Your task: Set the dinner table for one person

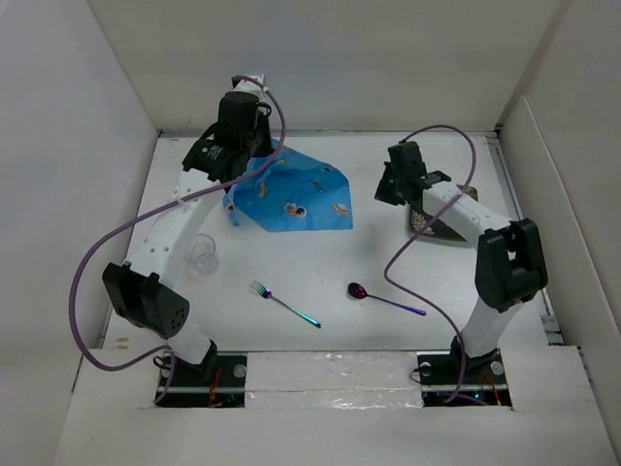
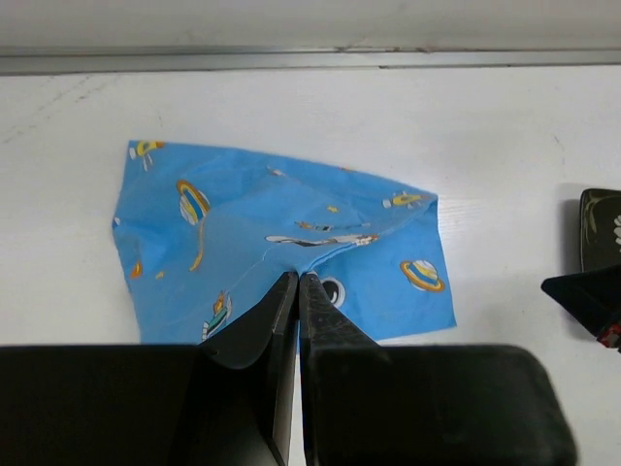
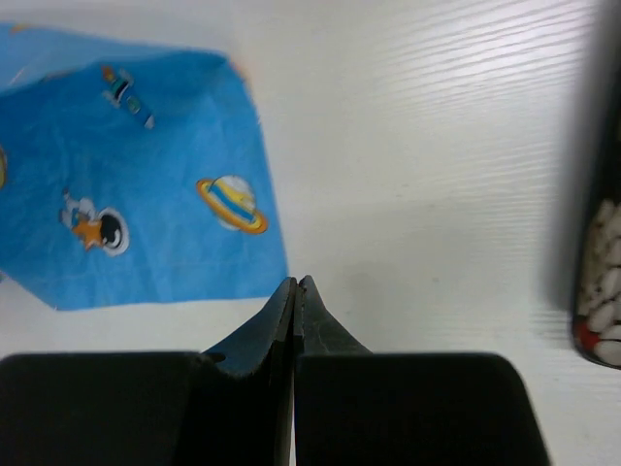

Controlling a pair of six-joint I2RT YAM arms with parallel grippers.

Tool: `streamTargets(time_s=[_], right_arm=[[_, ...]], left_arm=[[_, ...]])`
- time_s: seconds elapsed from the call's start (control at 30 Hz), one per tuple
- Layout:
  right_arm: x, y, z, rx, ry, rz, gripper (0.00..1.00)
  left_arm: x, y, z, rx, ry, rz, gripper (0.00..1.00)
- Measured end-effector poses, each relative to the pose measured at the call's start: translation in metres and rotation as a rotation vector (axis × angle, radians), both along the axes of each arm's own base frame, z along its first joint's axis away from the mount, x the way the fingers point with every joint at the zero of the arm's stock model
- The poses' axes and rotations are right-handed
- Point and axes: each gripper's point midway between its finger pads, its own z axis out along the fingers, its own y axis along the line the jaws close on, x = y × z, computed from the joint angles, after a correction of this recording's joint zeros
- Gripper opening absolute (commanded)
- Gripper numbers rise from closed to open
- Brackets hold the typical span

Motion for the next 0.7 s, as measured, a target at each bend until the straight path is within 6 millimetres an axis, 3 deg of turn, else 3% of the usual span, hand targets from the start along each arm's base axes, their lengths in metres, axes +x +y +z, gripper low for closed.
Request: streamTargets(time_s=[0.03,0.13,0.17,0.27,0.4,0.5,0.6,0.7], right_arm=[[-0.001,-0.007,-0.001,-0.006,0.002,-0.010,0.00],[-0.001,-0.013,-0.011,-0.016,0.029,-0.007,0.24],[-0.001,-0.009,-0.016,-0.022,0.048,0.004,0.38],[0.003,0.012,-0.038,-0.054,0.097,0.055,0.49],[0.000,0.045,-0.072,-0.097,0.158,0.127,0.51],[-0.012,0.057,-0.092,-0.137,0.205,0.158,0.51],[-0.013,0.066,-0.089,-0.157,0.192,0.169,0.50],[-0.016,0.067,-0.093,-0.188,0.196,0.158,0.39]], left_arm=[[-0.002,0.002,0.004,-0.003,-0.009,0.003,0.00],[-0.008,0.005,0.008,-0.006,-0.017,0.005,0.00],[-0.009,0.005,0.008,-0.006,-0.018,0.005,0.00],[-0.011,0.006,0.003,-0.005,-0.009,0.003,0.00],[-0.013,0.003,-0.007,-0.010,0.018,-0.010,0.00],[-0.014,0.001,-0.011,-0.013,0.028,-0.017,0.00],[-0.015,0.001,-0.011,-0.013,0.028,-0.019,0.00],[-0.015,0.001,-0.009,-0.015,0.025,-0.020,0.00]])
